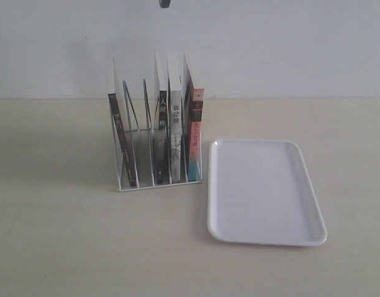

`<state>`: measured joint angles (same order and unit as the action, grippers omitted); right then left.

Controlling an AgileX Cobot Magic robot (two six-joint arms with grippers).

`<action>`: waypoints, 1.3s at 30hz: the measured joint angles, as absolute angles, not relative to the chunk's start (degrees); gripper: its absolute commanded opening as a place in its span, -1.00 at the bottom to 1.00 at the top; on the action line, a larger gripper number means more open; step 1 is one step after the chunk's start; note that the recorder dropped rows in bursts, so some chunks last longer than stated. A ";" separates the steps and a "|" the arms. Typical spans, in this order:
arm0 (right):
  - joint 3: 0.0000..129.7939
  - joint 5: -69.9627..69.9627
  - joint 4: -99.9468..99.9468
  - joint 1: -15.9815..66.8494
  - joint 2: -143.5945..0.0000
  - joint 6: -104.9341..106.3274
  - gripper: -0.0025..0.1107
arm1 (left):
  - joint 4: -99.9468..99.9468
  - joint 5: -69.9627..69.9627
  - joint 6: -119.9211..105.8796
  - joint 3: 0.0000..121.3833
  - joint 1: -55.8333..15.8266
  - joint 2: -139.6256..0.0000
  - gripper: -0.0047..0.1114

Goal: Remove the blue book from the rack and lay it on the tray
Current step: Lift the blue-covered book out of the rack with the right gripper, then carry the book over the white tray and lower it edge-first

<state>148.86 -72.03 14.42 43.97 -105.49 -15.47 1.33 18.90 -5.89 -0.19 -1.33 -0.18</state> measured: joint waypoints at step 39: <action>67.44 -68.75 32.15 43.97 -58.16 1.82 -0.96 | 1.33 18.90 -5.89 -0.19 -1.33 -0.18 -0.84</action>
